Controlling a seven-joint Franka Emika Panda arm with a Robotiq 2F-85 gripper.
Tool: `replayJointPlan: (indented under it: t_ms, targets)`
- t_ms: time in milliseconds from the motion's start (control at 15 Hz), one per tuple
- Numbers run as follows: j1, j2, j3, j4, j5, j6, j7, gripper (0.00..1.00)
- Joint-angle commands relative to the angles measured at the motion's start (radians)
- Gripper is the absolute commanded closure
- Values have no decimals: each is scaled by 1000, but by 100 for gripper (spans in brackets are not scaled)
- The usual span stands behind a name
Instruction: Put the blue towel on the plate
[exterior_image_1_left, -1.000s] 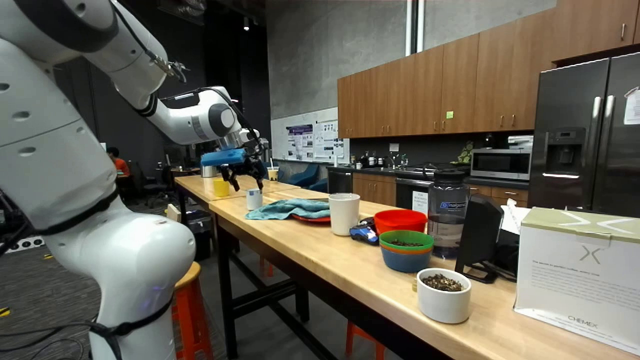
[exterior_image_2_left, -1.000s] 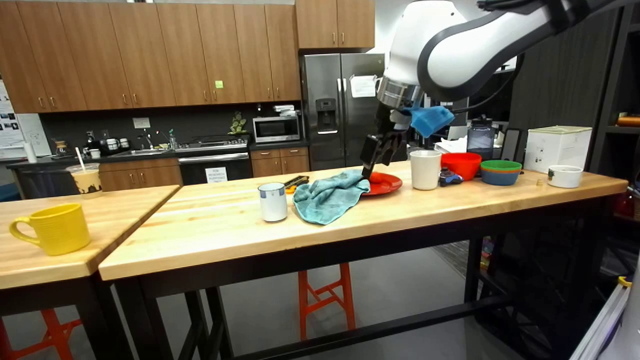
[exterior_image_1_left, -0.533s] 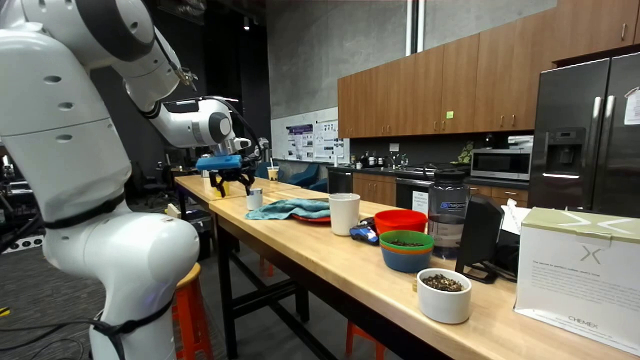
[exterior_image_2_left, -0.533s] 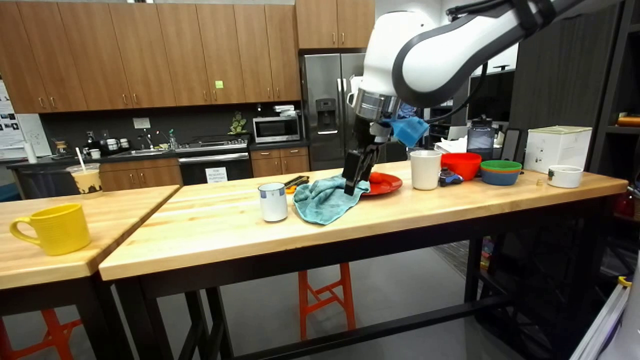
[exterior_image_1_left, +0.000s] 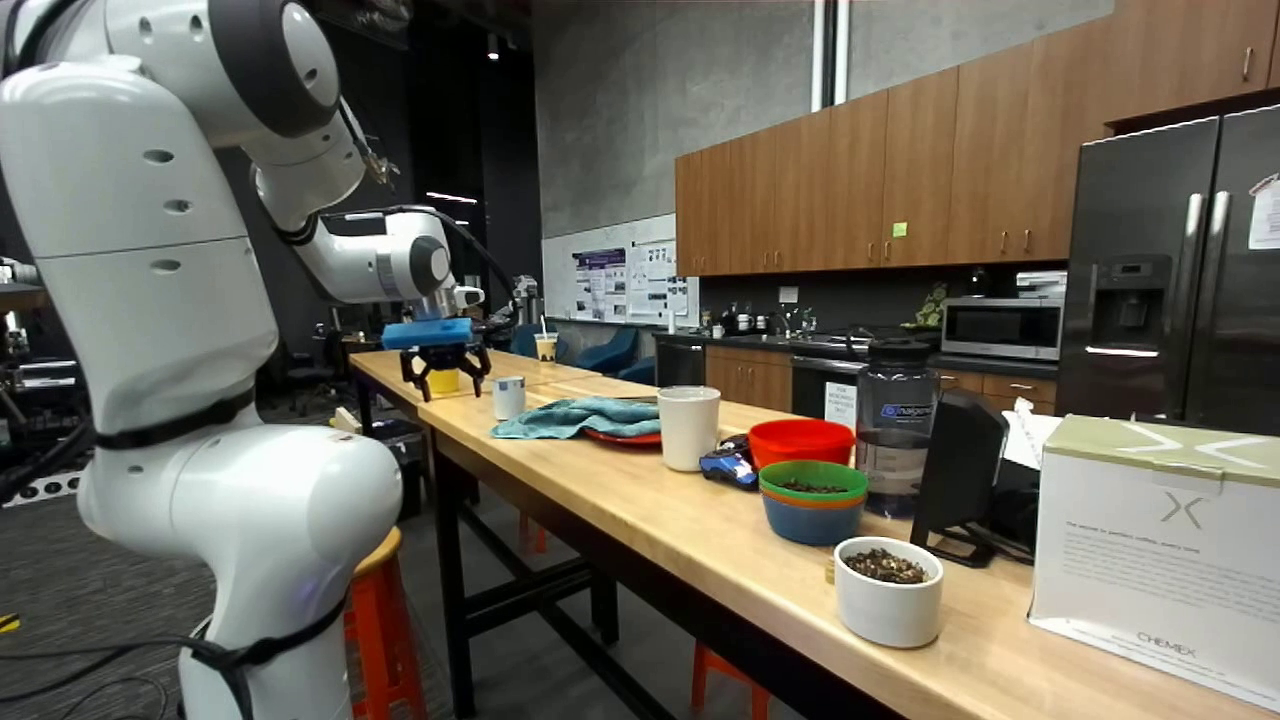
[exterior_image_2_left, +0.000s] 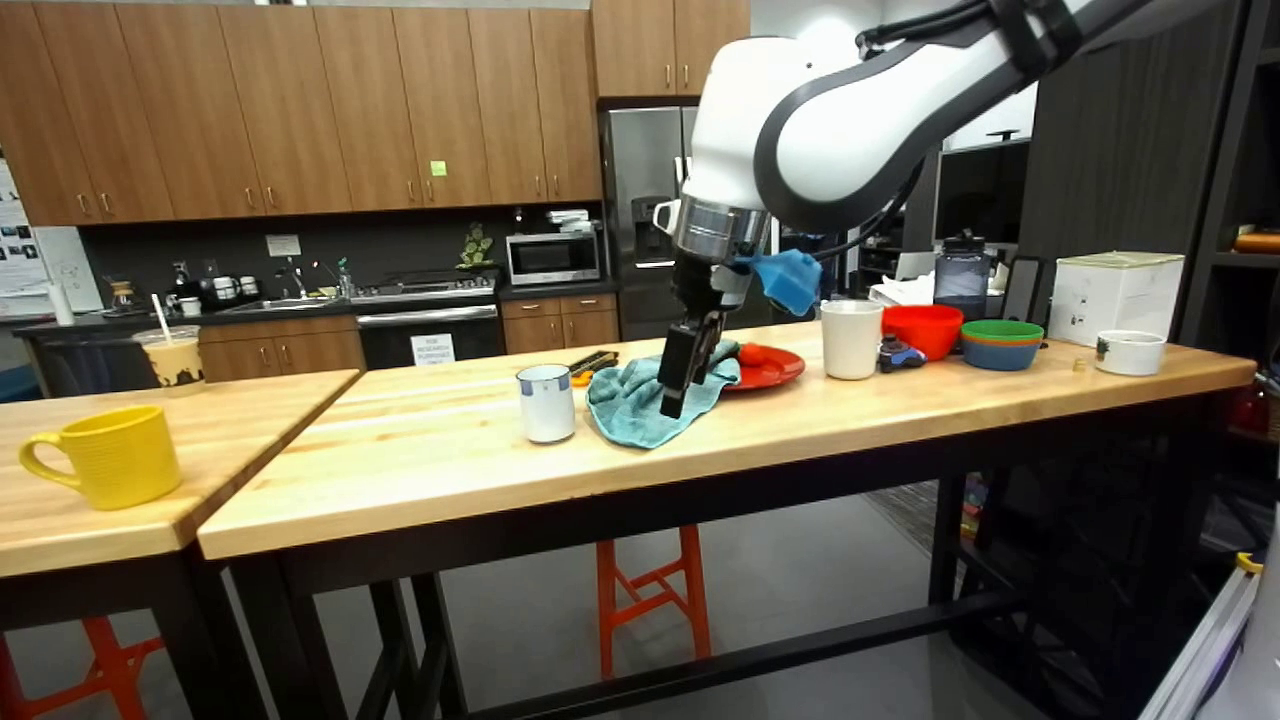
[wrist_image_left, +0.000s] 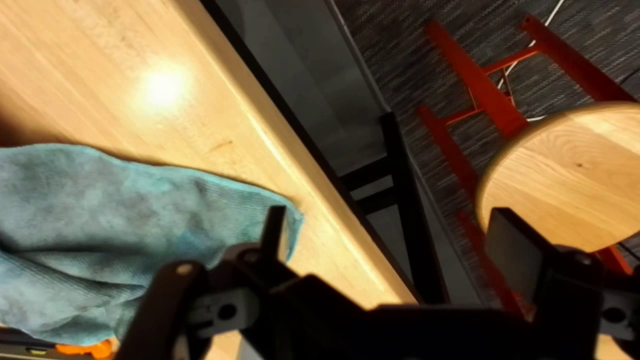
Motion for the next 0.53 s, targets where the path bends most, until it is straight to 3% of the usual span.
replayJointPlan:
  t_ms: [0,467]
  targets:
    - [6,17,6,4,-24,56,-14,0]
    - [5,32,8,-2,-21,73,-4,0]
